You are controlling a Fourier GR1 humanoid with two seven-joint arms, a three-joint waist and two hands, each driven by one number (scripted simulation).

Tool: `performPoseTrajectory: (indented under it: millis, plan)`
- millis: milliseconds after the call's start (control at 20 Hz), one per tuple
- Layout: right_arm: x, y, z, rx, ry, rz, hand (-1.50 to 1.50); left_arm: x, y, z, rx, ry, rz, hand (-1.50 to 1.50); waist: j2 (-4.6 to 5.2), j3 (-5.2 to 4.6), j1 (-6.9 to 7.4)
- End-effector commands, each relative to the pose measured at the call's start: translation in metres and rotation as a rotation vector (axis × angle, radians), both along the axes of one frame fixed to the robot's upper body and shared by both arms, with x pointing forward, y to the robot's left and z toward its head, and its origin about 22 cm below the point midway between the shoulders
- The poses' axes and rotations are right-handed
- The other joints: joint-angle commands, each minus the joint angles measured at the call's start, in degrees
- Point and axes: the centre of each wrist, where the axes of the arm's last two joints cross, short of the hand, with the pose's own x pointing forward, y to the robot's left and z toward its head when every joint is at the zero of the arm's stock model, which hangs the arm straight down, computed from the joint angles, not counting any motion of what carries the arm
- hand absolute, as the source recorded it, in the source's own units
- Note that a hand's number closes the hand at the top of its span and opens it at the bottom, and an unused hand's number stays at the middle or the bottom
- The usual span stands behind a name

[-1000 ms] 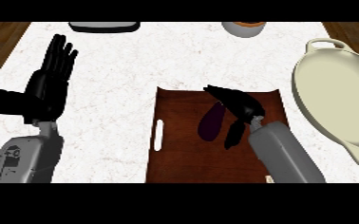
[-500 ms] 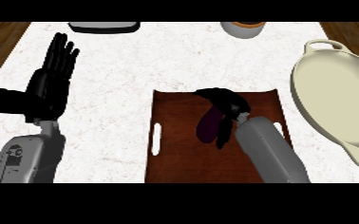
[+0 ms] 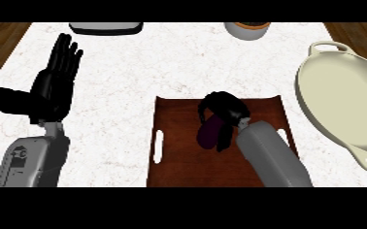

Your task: Pick the eggplant from the tray and place it in the pot

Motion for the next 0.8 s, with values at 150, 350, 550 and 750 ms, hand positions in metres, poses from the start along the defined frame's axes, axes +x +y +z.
performPoseTrajectory:
  millis: [150, 350, 550, 750]
  plan:
    - [-0.018, 0.027, -0.013, -0.018, -0.075, -0.043, 1.5, -0.009, 0.002, -0.002, -0.007, 0.002, -0.018, 0.0, 0.88, 0.61, 0.54]
    - [-0.086, 0.039, -0.006, 0.002, -0.199, 0.121, 1.5, -0.009, 0.023, -0.002, -0.001, 0.016, 0.041, 0.0, 0.01, 0.53, -1.89]
    - [-0.149, 0.073, 0.008, 0.046, -0.309, 0.255, 1.5, -0.012, 0.021, -0.003, 0.008, 0.025, 0.073, 0.0, -0.93, 0.5, -3.42]
    - [-0.197, 0.033, 0.031, 0.081, -0.359, 0.162, 1.5, -0.01, 0.023, -0.004, 0.025, 0.019, 0.084, 0.0, -0.34, 0.53, -4.41]
